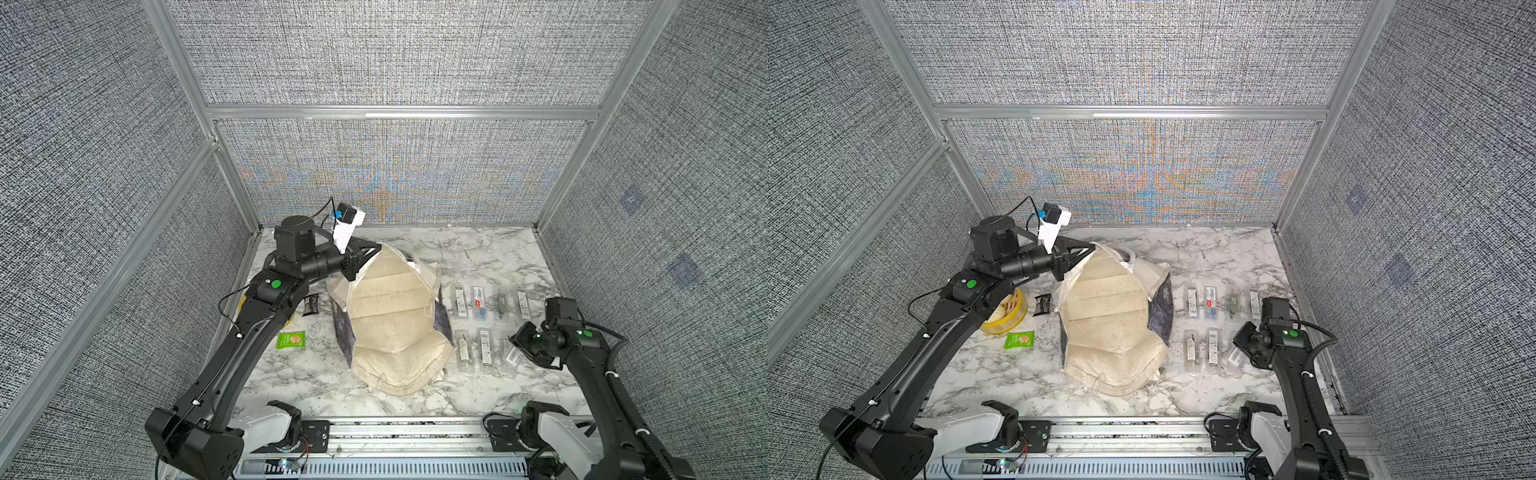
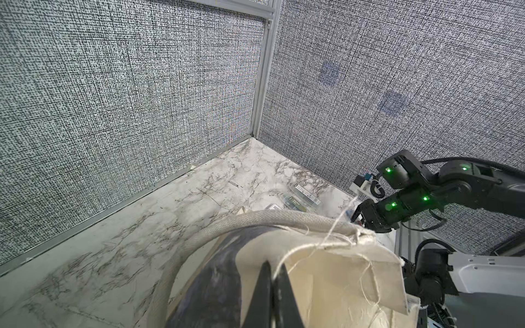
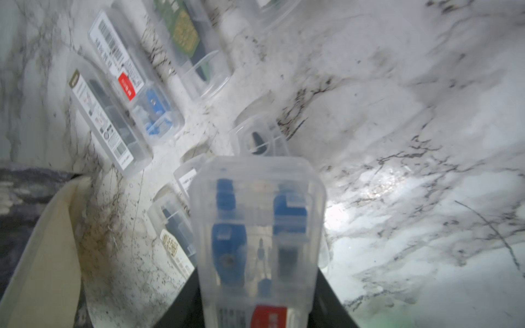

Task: Take out the compass set from the canvas bag
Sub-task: Place the compass set at the center of the board.

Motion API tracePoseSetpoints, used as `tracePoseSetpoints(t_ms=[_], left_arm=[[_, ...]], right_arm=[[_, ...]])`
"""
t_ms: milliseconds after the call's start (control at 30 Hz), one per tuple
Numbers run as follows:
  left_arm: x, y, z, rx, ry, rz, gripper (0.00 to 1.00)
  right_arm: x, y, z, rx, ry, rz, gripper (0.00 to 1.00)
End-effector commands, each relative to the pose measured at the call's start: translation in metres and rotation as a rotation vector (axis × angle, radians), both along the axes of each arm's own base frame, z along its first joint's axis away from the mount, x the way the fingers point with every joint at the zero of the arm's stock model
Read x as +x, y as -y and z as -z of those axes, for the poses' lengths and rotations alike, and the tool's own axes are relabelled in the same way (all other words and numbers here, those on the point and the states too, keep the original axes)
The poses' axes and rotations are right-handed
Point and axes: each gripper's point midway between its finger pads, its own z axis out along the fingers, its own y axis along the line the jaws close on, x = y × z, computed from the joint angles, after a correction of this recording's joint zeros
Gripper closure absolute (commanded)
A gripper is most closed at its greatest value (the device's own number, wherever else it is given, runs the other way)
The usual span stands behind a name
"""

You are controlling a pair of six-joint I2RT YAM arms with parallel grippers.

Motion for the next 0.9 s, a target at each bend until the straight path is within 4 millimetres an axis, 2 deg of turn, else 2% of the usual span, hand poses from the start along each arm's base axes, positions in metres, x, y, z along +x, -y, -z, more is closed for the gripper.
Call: tracePoseSetpoints(t_ms=[0, 200, 300, 633, 767, 867], left_arm=[[-0.003, 0.001, -0.017, -0.038, 0.051, 0.019, 1.00], [-0.004, 0.000, -0.018, -0.043, 0.055, 0.020, 1.00], [-0.004, 0.000, -0.018, -0.042, 0.056, 0.020, 1.00], [-0.003, -0.001, -0.018, -0.042, 0.056, 0.017, 1.00], [-0.003, -0.001, -0.018, -0.041, 0.054, 0.018, 1.00], [-0.003, -0.002, -0.018, -0.040, 0.058, 0.016, 1.00]], right_arm=[[0.008, 0.018, 0.000, -0.015, 0.051, 0.091, 0.75], [-0.001, 0.066, 0.009, -0.137, 0.009, 0.272, 0.73], [0.002, 0.078, 0.010, -0.175, 0.005, 0.291, 0.72], [0.005, 0.087, 0.053, -0.161, -0.104, 0.286, 0.67], [0.006, 0.083, 0.070, -0.127, -0.166, 0.246, 0.57], [0.006, 0.084, 0.073, -0.120, -0.182, 0.234, 0.48]])
